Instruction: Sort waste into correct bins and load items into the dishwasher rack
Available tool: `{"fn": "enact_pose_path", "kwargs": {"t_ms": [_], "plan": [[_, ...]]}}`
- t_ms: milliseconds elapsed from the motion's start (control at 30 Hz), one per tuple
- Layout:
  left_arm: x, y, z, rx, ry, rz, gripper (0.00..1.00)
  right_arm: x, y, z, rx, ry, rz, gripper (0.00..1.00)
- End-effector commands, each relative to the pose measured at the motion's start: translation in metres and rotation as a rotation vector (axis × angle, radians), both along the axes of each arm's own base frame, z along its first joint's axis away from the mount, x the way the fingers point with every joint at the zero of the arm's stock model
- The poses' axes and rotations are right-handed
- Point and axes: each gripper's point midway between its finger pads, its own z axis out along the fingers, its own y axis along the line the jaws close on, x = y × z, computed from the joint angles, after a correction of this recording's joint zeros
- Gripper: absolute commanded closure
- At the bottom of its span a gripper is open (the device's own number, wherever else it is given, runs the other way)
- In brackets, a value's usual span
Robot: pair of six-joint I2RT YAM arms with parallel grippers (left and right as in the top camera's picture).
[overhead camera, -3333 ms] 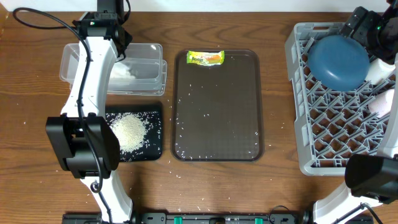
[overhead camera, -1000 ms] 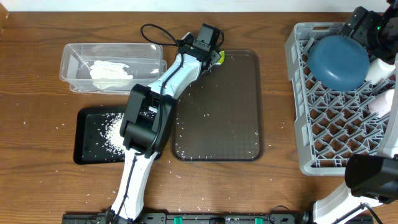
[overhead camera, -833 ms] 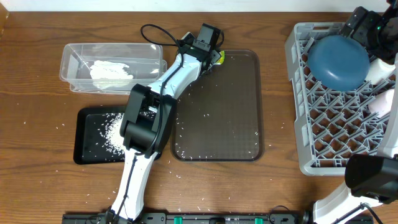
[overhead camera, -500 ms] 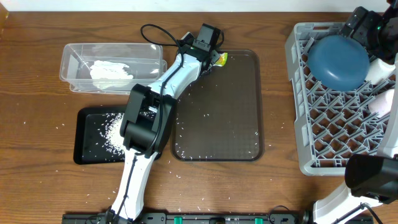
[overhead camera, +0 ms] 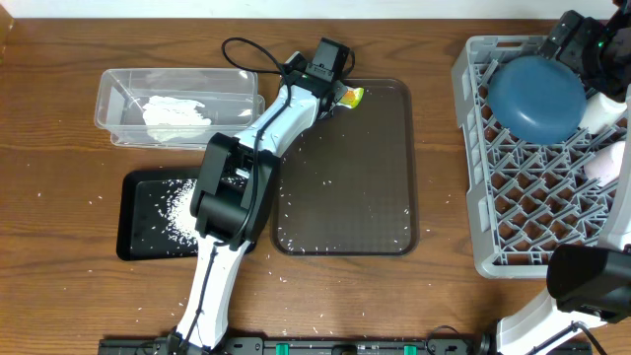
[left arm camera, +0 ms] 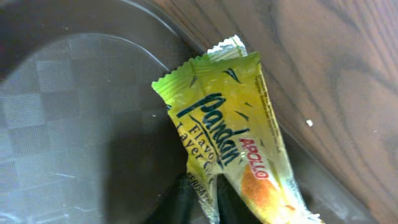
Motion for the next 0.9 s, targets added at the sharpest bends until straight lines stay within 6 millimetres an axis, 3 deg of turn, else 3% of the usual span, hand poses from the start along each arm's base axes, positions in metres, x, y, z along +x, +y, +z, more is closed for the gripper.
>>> {"fn": "enact_pose_path", "kwargs": {"t_ms": [0, 300, 533, 667, 700, 733, 833, 867], "plan": [[-0.002, 0.01, -0.013, 0.044, 0.022, 0.011, 0.93, -0.001, -0.001, 0.002, 0.004, -0.004, -0.013, 0.01], [-0.008, 0.012, -0.007, 0.1, 0.037, -0.08, 0.94, -0.001, -0.001, 0.002, 0.004, -0.004, -0.013, 0.01], [-0.013, 0.012, 0.037, 0.081, 0.005, -0.082, 0.94, -0.001, -0.001, 0.002, 0.004, -0.004, -0.013, 0.01], [-0.013, 0.012, 0.051, 0.073, -0.016, -0.081, 0.94, -0.001, -0.001, 0.002, 0.004, -0.005, -0.013, 0.01], [-0.011, 0.011, 0.052, 0.07, -0.025, -0.081, 0.92, -0.001, -0.001, 0.002, 0.004, -0.004, -0.013, 0.02], [-0.009, 0.011, 0.053, 0.066, -0.035, -0.08, 0.83, -0.001, -0.001, 0.002, 0.004, -0.004, -0.013, 0.01], [-0.004, 0.009, 0.056, 0.06, -0.058, -0.077, 0.44, -0.001, -0.001, 0.002, 0.004, -0.004, -0.013, 0.01], [-0.002, 0.008, 0.057, 0.056, -0.068, -0.077, 0.39, -0.001, -0.001, 0.002, 0.004, -0.004, -0.013, 0.01]]}}
